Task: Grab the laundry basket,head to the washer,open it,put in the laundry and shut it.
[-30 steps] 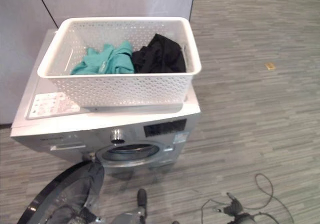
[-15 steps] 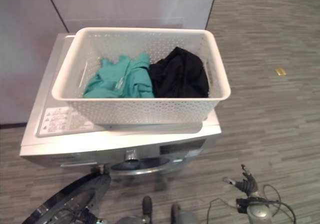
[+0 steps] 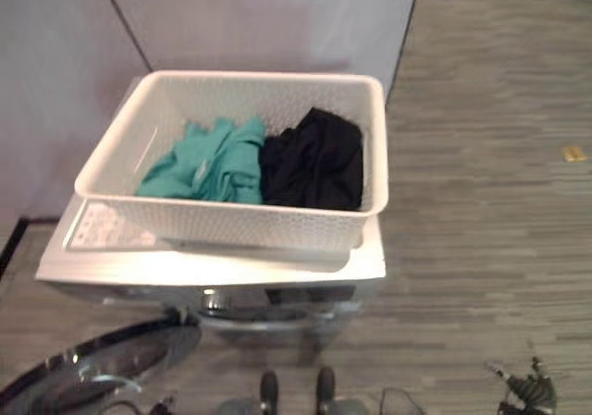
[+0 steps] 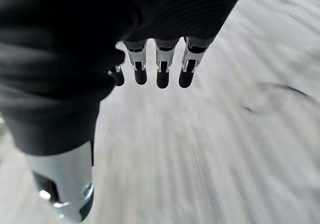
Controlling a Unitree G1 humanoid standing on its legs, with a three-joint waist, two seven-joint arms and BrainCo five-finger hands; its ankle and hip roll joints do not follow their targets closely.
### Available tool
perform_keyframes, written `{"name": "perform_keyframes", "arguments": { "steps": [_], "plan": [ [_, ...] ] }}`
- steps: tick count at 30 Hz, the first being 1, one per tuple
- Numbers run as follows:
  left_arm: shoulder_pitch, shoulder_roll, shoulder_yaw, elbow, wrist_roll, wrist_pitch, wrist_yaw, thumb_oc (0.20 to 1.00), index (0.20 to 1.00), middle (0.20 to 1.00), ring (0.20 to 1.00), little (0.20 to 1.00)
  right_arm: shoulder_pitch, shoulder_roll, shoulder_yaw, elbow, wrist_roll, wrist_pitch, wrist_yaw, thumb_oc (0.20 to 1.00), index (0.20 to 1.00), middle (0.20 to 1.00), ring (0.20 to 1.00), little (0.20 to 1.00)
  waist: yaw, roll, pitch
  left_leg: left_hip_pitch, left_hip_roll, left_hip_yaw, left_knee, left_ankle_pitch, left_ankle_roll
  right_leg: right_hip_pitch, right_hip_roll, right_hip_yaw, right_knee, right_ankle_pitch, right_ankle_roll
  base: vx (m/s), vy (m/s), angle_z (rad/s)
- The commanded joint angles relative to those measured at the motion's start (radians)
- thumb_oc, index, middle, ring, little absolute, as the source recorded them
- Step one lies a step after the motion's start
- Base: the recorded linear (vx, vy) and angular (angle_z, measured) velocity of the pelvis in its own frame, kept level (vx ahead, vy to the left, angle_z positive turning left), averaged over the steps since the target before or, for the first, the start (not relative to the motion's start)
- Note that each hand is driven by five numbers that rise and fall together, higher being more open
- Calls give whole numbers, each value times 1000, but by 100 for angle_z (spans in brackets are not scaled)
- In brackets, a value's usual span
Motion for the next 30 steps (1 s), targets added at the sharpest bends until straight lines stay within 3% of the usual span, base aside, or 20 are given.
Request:
{"name": "perform_keyframes", "arguments": {
  "steps": [1, 2, 4, 10, 14, 21, 24, 30],
  "plan": [
    [40, 50, 12, 10, 27, -2, 24, 1000, 1000, 1000, 1000, 1000, -6, -78, -66, -28, -14, -38, -44, 1000, 1000, 1000, 1000, 1000, 34, -6, -2, 19, -41, -305, -65, 34, 12, 48, -22, 139, 50, -1, 150, -4, 115, 12],
    [39, 48, 6, 5, 27, -2, 26, 1000, 1000, 1000, 1000, 1000, -8, -86, -90, -39, -12, -42, -54, 1000, 1000, 1000, 1000, 1000, 33, -4, -5, 34, -36, -330, -88, 35, 9, 50, -24, 147, 57, -2, 153, 43, 199, -70],
    [44, 35, -9, -4, 34, -10, 11, 1000, 1000, 1000, 1000, 1000, -12, -107, -141, -64, -21, -47, -83, 1000, 1000, 1000, 1000, 1000, 36, 13, -27, 84, -41, -319, -169, 50, 16, 66, -29, 137, 58, -12, 161, 115, 206, -74],
    [66, 30, -24, -6, 59, -14, -6, 1000, 1000, 1000, 1000, 1000, -40, -186, -226, -164, -69, -54, -116, 1000, 1000, 1000, 1000, 1000, 52, 10, -62, 115, -65, -318, -180, 18, 27, 90, -59, 138, 32, 8, 186, 75, 158, -10],
    [86, 34, 8, 6, 44, -10, 1, 1000, 1000, 1000, 1000, 1000, -74, -248, -260, -283, -132, -58, -136, 1000, 1000, 1000, 1000, 1000, 76, -6, -68, 118, -69, -312, -180, 10, 37, 88, -68, 143, 34, 20, 195, 24, 106, -1],
    [112, 37, 29, 67, 5, -6, -2, 1000, 1000, 1000, 1000, 1000, -84, -488, -338, -295, -212, -72, -145, 1000, 1000, 1000, 1000, 1000, 112, -58, -92, 119, -72, -320, -180, 8, 39, 95, -77, 134, 26, 39, 212, 17, 35, 2],
    [109, 27, 27, 106, -24, -7, -5, 1000, 1000, 1000, 1000, 1000, -96, -609, -327, -282, -236, -71, -106, 1000, 1000, 1000, 1000, 1000, 122, -70, -102, 117, -69, -322, -180, 13, 35, 99, -76, 133, 20, 47, 214, -36, 3, 1],
    [105, 16, -13, 118, -57, -23, -25, 1000, 1000, 1000, 1000, 1000, -249, -776, -157, -352, -16, -116, 99, 1000, 1000, 1000, 1000, 1000, 143, -81, -124, 113, -62, -325, -180, 28, 23, 107, -73, 124, 14, 51, 211, -29, -9, 3]
  ]
}}
